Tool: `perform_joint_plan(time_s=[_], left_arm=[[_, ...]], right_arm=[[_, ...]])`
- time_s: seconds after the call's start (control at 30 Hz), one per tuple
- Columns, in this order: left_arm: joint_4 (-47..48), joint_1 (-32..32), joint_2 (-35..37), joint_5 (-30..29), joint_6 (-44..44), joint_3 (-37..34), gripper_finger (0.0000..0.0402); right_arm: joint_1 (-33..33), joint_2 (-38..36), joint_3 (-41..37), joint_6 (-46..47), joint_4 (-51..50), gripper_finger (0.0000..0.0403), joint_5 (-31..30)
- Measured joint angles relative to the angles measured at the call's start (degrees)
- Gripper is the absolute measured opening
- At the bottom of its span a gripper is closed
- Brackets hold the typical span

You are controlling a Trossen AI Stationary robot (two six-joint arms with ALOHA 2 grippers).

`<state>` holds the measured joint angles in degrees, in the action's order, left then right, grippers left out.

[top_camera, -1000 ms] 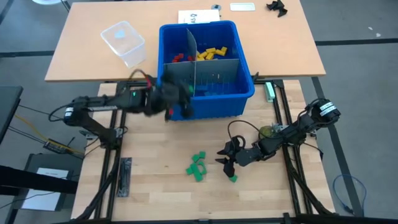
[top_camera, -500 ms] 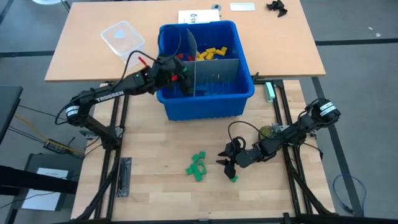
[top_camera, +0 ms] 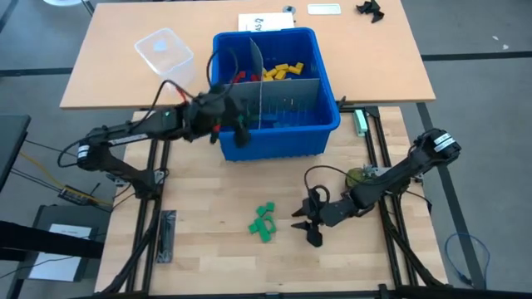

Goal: Sort Items/Unsort Items

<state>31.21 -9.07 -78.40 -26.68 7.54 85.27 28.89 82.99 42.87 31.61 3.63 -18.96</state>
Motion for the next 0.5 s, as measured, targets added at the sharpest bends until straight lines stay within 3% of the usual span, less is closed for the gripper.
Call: perform_joint_plan(time_s=[0.23,0.5], left_arm=[[8.4,11.0,0.5,-0.6,-6.5,-2.2,0.0239],[4.8,19.2,0.4,-0.6,-15.5,-10.5,0.0234]], right_arm=[[3.1,-1.2,11.0,-7.4,-23.6,0.0167,8.1],[6.7,0.4,10.6,-26.0,-29.4,0.0167,11.2]])
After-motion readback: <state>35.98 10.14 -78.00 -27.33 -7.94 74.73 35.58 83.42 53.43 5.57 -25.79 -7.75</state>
